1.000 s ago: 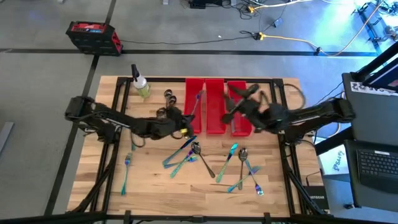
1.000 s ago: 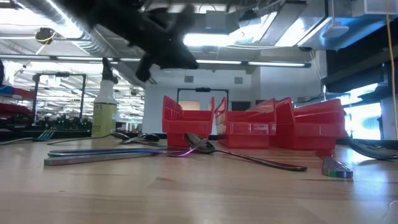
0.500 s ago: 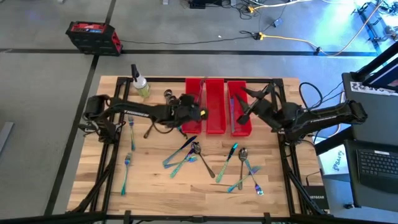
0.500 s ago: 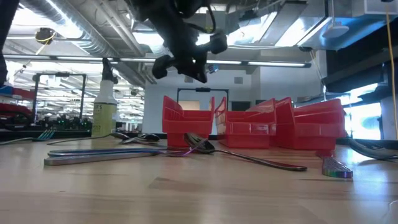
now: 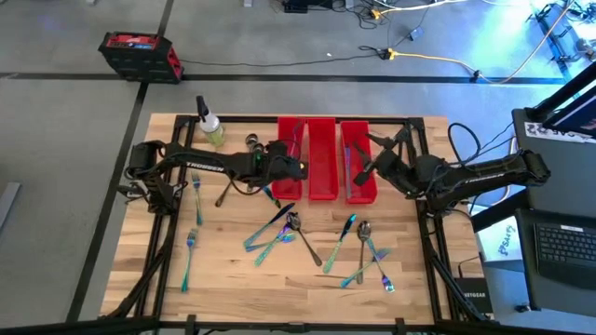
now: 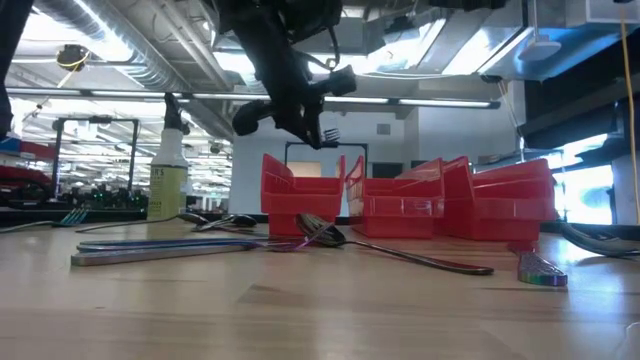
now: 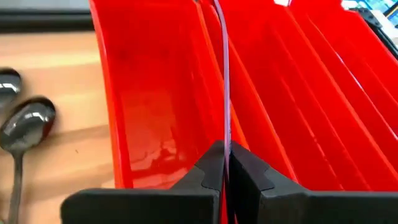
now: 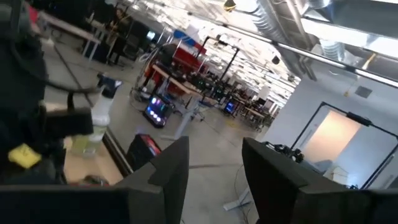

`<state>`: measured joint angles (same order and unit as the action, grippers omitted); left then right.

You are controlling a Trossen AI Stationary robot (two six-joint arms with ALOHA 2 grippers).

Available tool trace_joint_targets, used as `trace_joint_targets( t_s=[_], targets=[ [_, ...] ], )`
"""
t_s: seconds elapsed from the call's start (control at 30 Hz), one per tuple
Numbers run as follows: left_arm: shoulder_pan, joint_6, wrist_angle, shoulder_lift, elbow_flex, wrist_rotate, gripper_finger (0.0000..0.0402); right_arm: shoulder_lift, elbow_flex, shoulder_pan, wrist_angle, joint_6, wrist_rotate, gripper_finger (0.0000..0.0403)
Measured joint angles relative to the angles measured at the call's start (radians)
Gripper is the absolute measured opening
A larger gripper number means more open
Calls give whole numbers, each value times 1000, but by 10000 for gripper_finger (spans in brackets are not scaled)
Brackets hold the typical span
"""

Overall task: Sort silverware
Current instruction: Put the blue fork into the left red silverware bin

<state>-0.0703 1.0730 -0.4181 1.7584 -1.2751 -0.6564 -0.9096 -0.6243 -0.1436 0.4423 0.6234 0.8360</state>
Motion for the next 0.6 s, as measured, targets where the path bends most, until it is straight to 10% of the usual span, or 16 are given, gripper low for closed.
trace_joint_targets(
  t_s=[0.6],
  targets=[
    [4, 104, -105, 0, -10, 142, 0, -3, -26, 0, -167, -63, -9, 133]
  ],
)
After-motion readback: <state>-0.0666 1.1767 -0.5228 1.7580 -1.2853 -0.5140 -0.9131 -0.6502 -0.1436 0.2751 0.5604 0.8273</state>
